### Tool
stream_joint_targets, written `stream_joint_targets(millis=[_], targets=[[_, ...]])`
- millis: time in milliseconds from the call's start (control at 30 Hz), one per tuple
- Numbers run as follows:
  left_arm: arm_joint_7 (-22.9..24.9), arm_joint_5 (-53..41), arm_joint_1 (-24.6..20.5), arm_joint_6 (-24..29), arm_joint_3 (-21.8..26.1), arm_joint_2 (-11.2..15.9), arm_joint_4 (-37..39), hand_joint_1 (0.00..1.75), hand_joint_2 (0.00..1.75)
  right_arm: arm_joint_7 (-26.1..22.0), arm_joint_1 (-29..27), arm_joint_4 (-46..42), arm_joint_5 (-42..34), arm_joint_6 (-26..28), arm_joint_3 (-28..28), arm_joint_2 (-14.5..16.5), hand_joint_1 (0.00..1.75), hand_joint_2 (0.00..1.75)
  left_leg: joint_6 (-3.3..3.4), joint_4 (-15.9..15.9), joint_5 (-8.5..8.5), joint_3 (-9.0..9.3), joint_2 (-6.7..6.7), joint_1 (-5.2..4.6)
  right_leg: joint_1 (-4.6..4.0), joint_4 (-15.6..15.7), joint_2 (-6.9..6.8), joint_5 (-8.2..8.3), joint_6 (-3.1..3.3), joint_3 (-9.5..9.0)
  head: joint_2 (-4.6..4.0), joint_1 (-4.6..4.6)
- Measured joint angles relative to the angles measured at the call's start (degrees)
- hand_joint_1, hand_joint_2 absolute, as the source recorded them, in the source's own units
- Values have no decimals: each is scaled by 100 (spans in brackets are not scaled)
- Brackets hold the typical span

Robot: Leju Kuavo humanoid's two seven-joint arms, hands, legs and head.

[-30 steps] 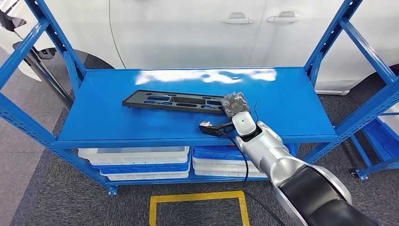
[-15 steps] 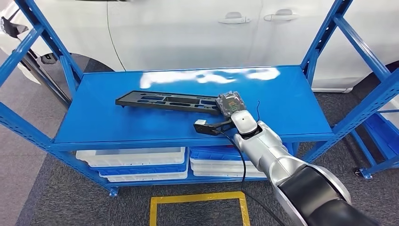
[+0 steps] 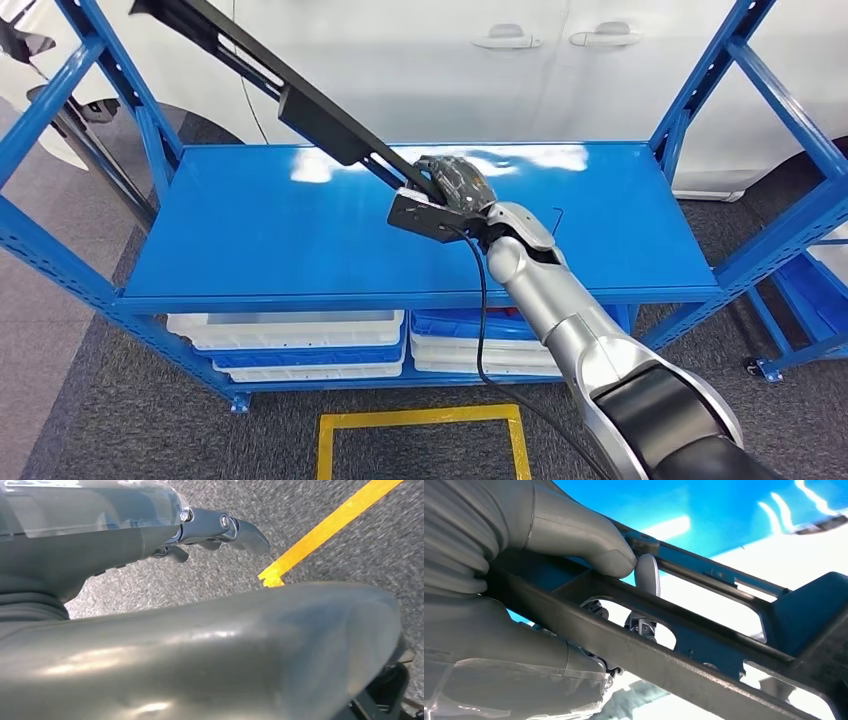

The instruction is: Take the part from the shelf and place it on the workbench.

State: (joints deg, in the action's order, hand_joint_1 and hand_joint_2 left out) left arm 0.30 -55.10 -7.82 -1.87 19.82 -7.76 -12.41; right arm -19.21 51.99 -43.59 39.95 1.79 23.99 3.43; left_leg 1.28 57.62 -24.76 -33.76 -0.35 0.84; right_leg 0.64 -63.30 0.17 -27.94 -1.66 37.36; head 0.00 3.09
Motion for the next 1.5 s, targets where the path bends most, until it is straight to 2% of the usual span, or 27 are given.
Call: stream_joint_targets(millis=[67,100,133,167,233,300,367,467,567,600,633,667,767,833,900,967,1000,1067,1100,1133,1167,1200,1267,1300,1333,1433,1500], targets=[[-21,22,1,2,0,1,0,0,0,-133,-75,-244,-382,-168,-20,-41,175,175,27,1,-4,-3,0,-10,5,-808,-1,-353,-25,384,0,-1],[-33,33,8,5,0,2,0,0,0,-198,-135,-393,-665,-296,-27,-71,175,175,34,5,-10,-2,-1,-15,7,-1106,-1,-432,-31,537,0,-1],[-45,44,16,9,0,3,0,0,0,-246,-196,-563,-966,-430,-34,-104,175,175,37,13,-17,0,-5,-18,7,-1170,-1,-385,-28,585,0,-1],[-57,53,23,14,0,3,0,0,0,-281,-249,-751,-1255,-560,-42,-138,175,175,37,26,-30,5,-9,-22,7,-1005,-1,-234,-16,524,0,-1],[-80,74,31,28,0,-1,1,0,0,-331,-333,-1152,-1784,-786,-70,-210,175,175,19,56,-68,14,-18,-29,-4,-198,-1,186,37,155,0,-1],[-95,91,36,44,0,-7,2,0,0,-378,-443,-1542,-2221,-958,-97,-275,175,175,-19,80,-96,6,-22,-45,-36,388,1,379,87,-107,0,1],[-103,98,44,52,1,-9,2,0,0,-419,-602,-1880,-2509,-1051,-104,-333,175,175,-72,69,-102,6,-23,-50,-63,481,5,367,122,-135,0,1],[-109,108,54,67,0,-7,2,0,0,-508,-866,-2296,-2844,-1173,-109,-402,175,175,-158,210,-249,-33,-8,-55,-9,543,3,382,201,-183,0,1],[-122,135,61,75,0,0,2,0,0,-733,-1336,-2792,-3355,-1401,-118,-436,175,175,-218,1221,-754,-488,2,-35,1,568,-17,370,257,-223,0,2],[-126,142,70,77,0,4,2,0,0,-819,-1551,-2988,-3518,-1477,-119,-445,175,175,-231,1546,-860,-653,3,-27,-2,566,-22,362,261,-228,0,2],[-126,145,82,80,0,9,2,0,0,-889,-1770,-3194,-3657,-1547,-119,-456,175,175,-239,1693,-862,-737,3,-22,-3,564,-24,352,261,-235,0,2],[-126,145,91,85,0,15,2,0,0,-938,-1982,-3400,-3765,-1597,-116,-468,175,175,-239,1593,-742,-702,4,-18,-2,559,-23,342,256,-245,0,2],[-126,144,95,98,0,28,2,0,0,-995,-2422,-3920,-3923,-1648,-110,-504,175,175,-194,444,-180,-168,4,-21,-7,524,-1,300,213,-272,0,1],[-125,145,86,108,0,31,2,0,0,-1010,-2568,-4146,-3950,-1658,-110,-526,175,175,-144,75,-95,5,-4,-41,-22,509,17,294,159,-260,0,1],[-123,145,91,133,0,33,2,0,0,-1045,-2750,-4364,-3974,-1695,-104,-544,175,175,-82,55,-87,11,-16,-44,-29,521,20,302,96,-261,0,2],[-133,134,107,188,-1,35,2,0,0,-1105,-3040,-4652,-3948,-1711,-73,-557,175,175,-10,10,-58,34,-19,-23,-21,408,16,195,36,-228,0,1],[-146,122,112,220,-1,34,2,0,0,-1140,-3218,-4819,-3904,-1704,-46,-563,175,175,20,-15,-44,46,-18,-9,-16,199,15,53,10,-141,0,1],[-185,88,126,268,-3,35,2,0,0,-1209,-3621,-5129,-3807,-1679,33,-573,175,175,49,-18,-42,50,-15,-15,-2,-538,14,-342,-22,193,0,0],[-202,70,136,283,-5,35,2,0,0,-1238,-3827,-5271,-3781,-1677,81,-580,175,175,52,-16,-45,49,-16,-20,3,-908,13,-487,-32,367,0,0],[-218,51,146,295,-10,35,2,0,0,-1261,-4024,-5403,-3770,-1679,136,-588,175,175,52,-13,-48,49,-16,-23,7,-1126,13,-534,-35,473,0,0],[-230,36,152,304,-17,35,2,0,0,-1278,-4197,-5527,-3770,-1683,189,-595,175,175,51,-9,-53,50,-17,-25,9,-1109,13,-464,-32,464,0,0],[-240,23,155,309,-28,34,2,0,0,-1286,-4339,-5637,-3770,-1686,237,-600,175,175,44,-3,-59,55,-18,-25,10,-847,12,-297,-20,332,0,0],[-255,4,153,313,-53,34,2,0,0,-1298,-4513,-5823,-3772,-1687,314,-604,175,175,15,17,-81,65,-20,-36,0,-9,12,62,23,-104,0,0],[-257,-3,151,316,-67,34,2,0,0,-1304,-4561,-5898,-3774,-1687,342,-605,175,175,-9,29,-94,66,-18,-46,-11,303,14,165,49,-260,0,0],[-260,-8,150,319,-79,34,2,0,0,-1309,-4597,-5962,-3775,-1687,362,-609,175,175,-34,36,-103,67,-17,-55,-25,464,16,203,75,-338,0,1],[-262,-8,147,323,-106,34,2,0,0,-1318,-4673,-6099,-3776,-1688,400,-624,175,175,-130,30,-119,80,-12,-61,-24,527,18,225,166,-352,0,1],[-262,-9,146,323,-110,34,2,0,87,-1318,-4694,-6152,-3777,-1689,417,-627,175,175,-190,257,-297,-3,-4,-57,5,565,5,252,233,-367,0,1]])
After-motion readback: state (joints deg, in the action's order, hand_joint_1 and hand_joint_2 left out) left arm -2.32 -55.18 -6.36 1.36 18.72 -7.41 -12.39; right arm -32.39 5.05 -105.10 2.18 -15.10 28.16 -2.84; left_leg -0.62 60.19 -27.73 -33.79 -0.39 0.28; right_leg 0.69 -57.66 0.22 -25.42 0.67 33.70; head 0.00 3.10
